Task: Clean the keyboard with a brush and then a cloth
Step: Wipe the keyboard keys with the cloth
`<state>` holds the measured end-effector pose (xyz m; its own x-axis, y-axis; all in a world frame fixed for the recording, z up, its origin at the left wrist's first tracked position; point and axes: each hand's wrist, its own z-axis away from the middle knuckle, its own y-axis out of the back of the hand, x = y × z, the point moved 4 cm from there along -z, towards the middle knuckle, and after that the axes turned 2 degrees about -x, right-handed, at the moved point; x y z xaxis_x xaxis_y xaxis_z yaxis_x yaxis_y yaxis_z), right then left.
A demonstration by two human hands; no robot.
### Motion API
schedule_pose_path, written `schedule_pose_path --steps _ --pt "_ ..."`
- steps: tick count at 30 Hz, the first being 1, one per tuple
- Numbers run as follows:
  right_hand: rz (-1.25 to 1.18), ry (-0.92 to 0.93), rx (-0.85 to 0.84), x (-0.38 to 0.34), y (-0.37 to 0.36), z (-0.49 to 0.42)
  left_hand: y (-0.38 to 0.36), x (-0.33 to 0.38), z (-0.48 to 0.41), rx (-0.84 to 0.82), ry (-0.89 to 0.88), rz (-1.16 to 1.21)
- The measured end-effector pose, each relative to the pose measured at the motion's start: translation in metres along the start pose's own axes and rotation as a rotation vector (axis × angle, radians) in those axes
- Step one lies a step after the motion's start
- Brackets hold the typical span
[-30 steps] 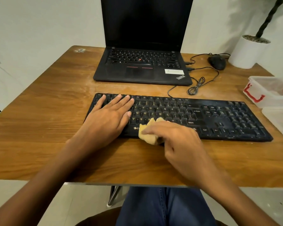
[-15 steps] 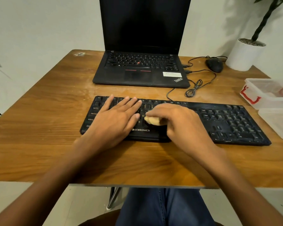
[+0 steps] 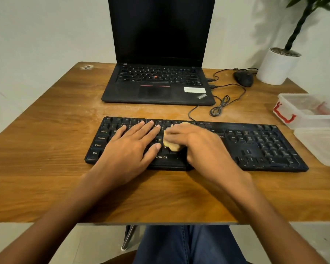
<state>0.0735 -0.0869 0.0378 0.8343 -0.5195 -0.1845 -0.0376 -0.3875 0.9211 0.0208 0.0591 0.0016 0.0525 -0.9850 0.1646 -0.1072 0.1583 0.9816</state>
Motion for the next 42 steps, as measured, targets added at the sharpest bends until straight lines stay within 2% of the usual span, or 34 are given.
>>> schedule_pose_path --steps 2,7,10,13,19,25,31,34,37,42 --pt "-0.034 -0.005 -0.015 0.007 -0.005 0.007 0.001 0.0 0.001 -0.006 0.004 -0.004" --pt "-0.02 -0.189 -0.017 0.045 0.019 0.02 0.001 0.001 0.001 -0.002 0.008 0.007" --pt "-0.001 -0.122 -0.011 0.019 0.017 0.001 0.001 0.001 0.002 0.005 0.014 0.004" --pt "-0.02 -0.015 -0.106 -0.001 -0.006 -0.003 0.001 0.0 0.002 0.002 0.01 0.012" --pt "-0.002 -0.172 -0.04 0.051 0.018 0.012 0.001 0.001 0.003 0.013 0.011 0.022" --pt "-0.021 0.046 -0.095 0.014 -0.006 -0.003 0.001 0.0 0.004 0.007 0.009 0.013" --pt "0.065 -0.108 -0.083 0.07 0.018 -0.019 0.006 -0.004 -0.004 -0.038 -0.009 0.037" --pt "-0.009 0.016 -0.027 0.039 0.01 -0.033 0.009 -0.01 -0.017 -0.03 -0.013 -0.006" --pt "-0.011 0.172 -0.124 0.023 -0.012 -0.034 0.006 -0.013 -0.02 -0.069 -0.008 -0.022" --pt "0.111 0.046 -0.127 0.061 -0.001 -0.049 0.005 -0.012 -0.016 -0.058 0.004 -0.009"
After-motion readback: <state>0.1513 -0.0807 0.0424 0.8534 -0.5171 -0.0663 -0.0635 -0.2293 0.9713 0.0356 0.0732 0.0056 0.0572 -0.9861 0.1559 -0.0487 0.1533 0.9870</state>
